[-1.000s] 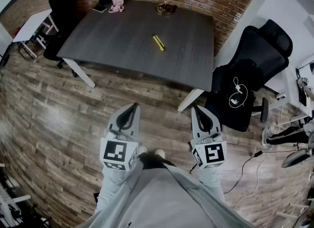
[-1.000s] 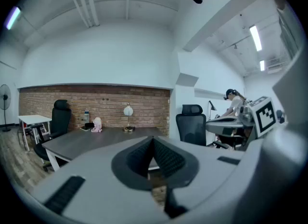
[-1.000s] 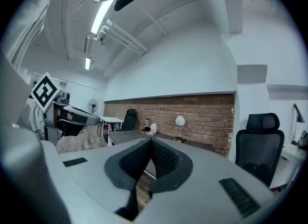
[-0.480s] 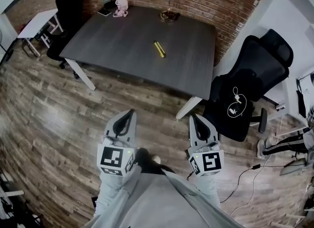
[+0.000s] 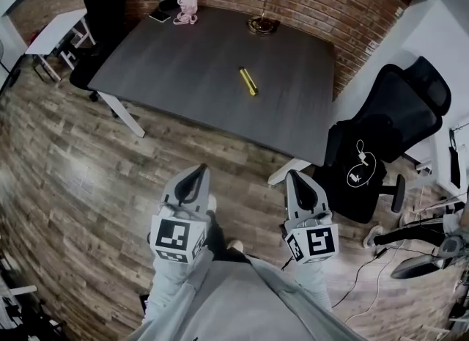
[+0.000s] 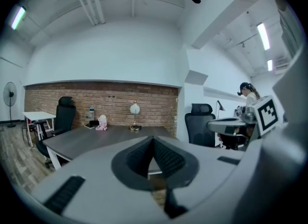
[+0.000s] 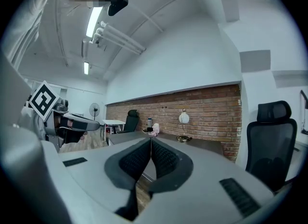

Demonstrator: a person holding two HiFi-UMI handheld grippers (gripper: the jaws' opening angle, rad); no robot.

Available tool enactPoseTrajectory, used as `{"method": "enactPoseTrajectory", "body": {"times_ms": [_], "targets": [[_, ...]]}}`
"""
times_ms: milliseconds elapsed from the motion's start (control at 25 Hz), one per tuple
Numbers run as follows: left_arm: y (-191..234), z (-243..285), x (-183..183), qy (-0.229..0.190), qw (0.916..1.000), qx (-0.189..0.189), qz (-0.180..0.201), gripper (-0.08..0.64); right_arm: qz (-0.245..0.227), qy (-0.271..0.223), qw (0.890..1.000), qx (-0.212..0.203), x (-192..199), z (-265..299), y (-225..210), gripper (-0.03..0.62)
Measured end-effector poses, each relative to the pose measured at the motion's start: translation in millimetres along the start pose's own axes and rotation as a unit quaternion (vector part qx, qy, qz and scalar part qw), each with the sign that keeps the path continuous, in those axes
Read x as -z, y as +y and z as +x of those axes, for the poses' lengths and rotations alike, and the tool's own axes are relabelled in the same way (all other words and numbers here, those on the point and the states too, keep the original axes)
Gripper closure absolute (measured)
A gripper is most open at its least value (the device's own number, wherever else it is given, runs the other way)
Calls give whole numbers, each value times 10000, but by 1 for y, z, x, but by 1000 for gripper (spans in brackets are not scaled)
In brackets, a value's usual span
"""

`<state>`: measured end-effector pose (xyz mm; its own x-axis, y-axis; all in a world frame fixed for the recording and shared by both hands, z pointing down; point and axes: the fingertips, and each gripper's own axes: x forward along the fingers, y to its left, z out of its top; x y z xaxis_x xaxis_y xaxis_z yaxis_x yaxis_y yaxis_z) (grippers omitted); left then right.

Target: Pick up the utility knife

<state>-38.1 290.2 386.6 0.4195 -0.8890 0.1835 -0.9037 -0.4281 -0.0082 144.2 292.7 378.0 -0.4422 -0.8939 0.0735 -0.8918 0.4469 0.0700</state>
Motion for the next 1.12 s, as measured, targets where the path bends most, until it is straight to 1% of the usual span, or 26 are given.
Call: {"method": "enactPoseTrajectory", "body": {"times_ms": [160,320,560,800,1120], "targets": [[45,39,-11,6,10000,9,10,540,-18,61,10000,39,-5,56,-6,574],[87,79,-22,-24,9999,106,23,540,-59,57,9999,80,-14,112,-11,575],[134,127,-37,-64,9994,321,79,540,-61,73,9994,319,-23,171,-19,574],[162,154,-36,30,9987,506,86,540,38,179,9979,626,-18,199,-25,574],[172,173,-20,234,9975,664,-18,540,157,392,9956,831,-3,214,-31,575]]}}
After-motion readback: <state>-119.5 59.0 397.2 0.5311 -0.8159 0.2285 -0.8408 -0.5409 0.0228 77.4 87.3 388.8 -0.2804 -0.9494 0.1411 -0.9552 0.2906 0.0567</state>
